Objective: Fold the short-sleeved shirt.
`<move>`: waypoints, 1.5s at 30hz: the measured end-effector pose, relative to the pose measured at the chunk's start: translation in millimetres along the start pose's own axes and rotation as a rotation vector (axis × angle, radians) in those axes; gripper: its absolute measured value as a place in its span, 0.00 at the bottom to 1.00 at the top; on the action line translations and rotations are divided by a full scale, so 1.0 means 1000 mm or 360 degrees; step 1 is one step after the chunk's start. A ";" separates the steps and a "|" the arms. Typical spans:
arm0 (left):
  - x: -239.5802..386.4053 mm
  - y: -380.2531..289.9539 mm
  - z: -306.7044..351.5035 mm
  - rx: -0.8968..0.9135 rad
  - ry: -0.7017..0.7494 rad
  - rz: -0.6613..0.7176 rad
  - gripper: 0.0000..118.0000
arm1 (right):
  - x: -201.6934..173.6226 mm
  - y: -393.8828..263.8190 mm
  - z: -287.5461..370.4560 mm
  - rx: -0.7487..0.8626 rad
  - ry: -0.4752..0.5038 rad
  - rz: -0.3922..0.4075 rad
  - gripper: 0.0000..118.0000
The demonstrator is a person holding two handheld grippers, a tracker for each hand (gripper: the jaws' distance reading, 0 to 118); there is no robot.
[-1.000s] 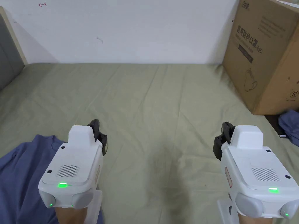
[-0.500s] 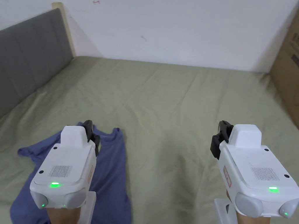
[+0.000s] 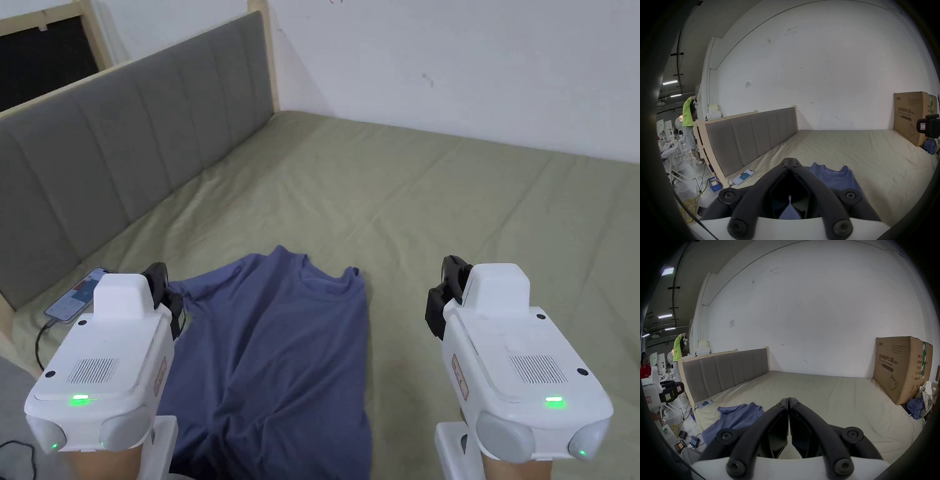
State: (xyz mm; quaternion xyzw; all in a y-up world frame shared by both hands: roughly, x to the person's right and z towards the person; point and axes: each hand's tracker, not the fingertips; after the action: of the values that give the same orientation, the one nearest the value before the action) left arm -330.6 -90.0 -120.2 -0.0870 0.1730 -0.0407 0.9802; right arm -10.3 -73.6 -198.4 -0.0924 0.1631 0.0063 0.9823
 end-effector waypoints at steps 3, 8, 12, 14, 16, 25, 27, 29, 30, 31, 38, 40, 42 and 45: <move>-0.010 -0.002 0.000 -0.0020 0.0017 0.0018 0.00 | -0.007 0.000 -0.003 -0.0007 0.0033 0.0011 0.00; -0.019 -0.006 -0.006 -0.0069 0.0014 0.0083 0.00 | -0.009 0.000 -0.006 -0.0006 0.0041 0.0025 0.00; -0.019 -0.008 -0.017 -0.0129 -0.0047 0.0113 0.00 | -0.004 0.000 -0.008 -0.0007 0.0025 0.0029 0.00; -0.017 -0.008 -0.027 -0.0214 -0.0116 0.0152 0.00 | 0.000 0.000 -0.009 -0.0016 0.0015 0.0028 0.00; -0.011 -0.010 -0.041 -0.0305 -0.0188 0.0169 0.00 | 0.004 -0.001 -0.009 -0.0021 -0.0007 0.0031 0.00; 0.034 -0.040 -0.132 -0.0863 -0.0378 0.0130 0.60 | 0.029 -0.012 -0.016 -0.0090 -0.0106 0.0045 0.00; 0.046 -0.055 -0.151 -0.0988 -0.0359 0.0108 0.78 | 0.036 -0.015 -0.019 -0.0108 -0.0122 0.0041 0.00; 0.054 -0.070 -0.167 -0.1065 -0.0372 0.0095 0.93 | 0.041 -0.018 -0.022 -0.0127 -0.0146 0.0043 0.00; 0.059 -0.078 -0.175 -0.1119 -0.0362 0.0076 0.93 | 0.044 -0.020 -0.023 -0.0138 -0.0157 0.0045 0.00; 0.063 -0.086 -0.182 -0.1181 -0.0352 0.0044 0.93 | 0.047 -0.021 -0.024 -0.0146 -0.0167 0.0045 0.00; 0.079 -0.131 -0.216 -0.1439 -0.0305 0.0007 0.81 | 0.065 -0.035 -0.026 -0.0228 -0.0234 0.0046 0.00; 0.079 -0.136 -0.216 -0.1470 -0.0338 0.0055 0.70 | 0.068 -0.038 -0.026 -0.0247 -0.0250 0.0047 0.00; 0.082 -0.130 -0.209 -0.1425 -0.0323 0.0032 0.53 | 0.071 -0.041 -0.026 -0.0263 -0.0259 0.0045 0.00; 0.085 -0.125 -0.203 -0.1376 -0.0374 -0.0023 0.12 | 0.074 -0.041 -0.024 -0.0272 -0.0266 0.0034 0.00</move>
State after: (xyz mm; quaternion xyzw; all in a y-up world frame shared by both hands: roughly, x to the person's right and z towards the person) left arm -327.0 -254.2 -313.1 -0.4939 0.0609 0.0387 0.8665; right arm 54.0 -120.1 -237.5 -0.1733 0.0805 0.0383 0.9808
